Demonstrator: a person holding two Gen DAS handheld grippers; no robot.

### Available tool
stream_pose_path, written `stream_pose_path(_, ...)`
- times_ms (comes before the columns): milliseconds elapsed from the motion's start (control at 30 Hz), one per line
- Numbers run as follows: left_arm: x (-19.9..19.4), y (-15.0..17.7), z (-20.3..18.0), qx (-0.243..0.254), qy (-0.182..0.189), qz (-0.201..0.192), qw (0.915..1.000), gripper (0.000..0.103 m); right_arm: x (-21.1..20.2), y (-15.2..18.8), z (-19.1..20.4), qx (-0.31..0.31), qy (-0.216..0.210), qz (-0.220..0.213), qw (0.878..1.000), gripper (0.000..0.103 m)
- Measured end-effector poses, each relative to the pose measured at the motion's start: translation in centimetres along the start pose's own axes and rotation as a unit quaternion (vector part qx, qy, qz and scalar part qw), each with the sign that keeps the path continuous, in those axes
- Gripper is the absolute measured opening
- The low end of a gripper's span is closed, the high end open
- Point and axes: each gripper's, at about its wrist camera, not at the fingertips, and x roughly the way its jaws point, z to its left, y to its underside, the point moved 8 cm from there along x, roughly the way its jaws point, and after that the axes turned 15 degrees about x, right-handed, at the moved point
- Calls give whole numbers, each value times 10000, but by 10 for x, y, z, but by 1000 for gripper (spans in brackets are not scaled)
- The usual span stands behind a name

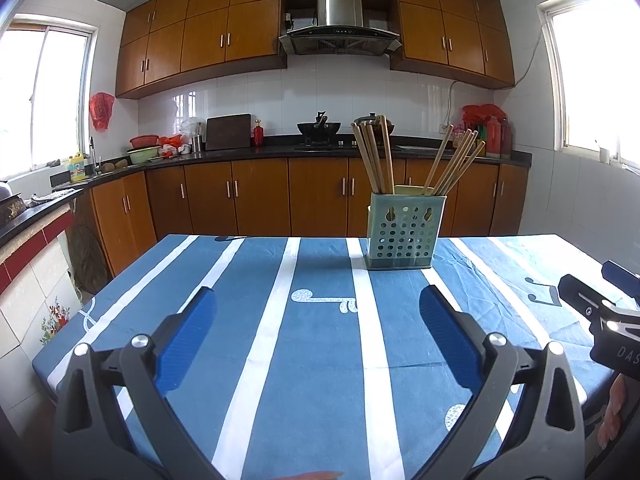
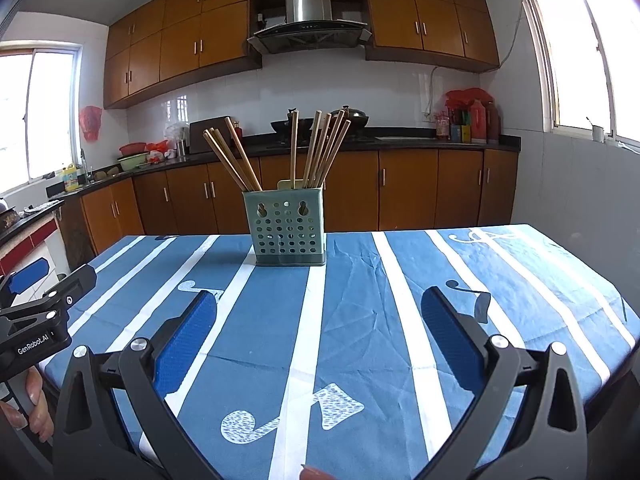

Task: Organize utensils

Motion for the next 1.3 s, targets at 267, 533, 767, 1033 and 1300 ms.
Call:
stream_pose_path(267, 1, 0, 0, 1, 7, 3, 10000, 99, 1, 0, -1, 14, 18, -4, 10000, 101)
stream_pose_path(533, 3, 1, -1, 6, 7, 13, 10000, 99, 1, 0, -1, 19, 21, 0, 10000, 101)
stream_pose_path(767, 3, 1, -1, 7, 7, 12, 10000, 99, 1, 0, -1, 20, 20, 4, 10000, 101)
stream_pose_path(1033, 3, 2, -1, 5, 9, 16, 10000, 99, 1, 0, -1, 19, 17, 7, 10000, 101)
stream_pose_path(1300, 3, 2, -1, 3, 0, 20, 10000, 99, 2, 2, -1, 30, 31, 18, 10000, 101)
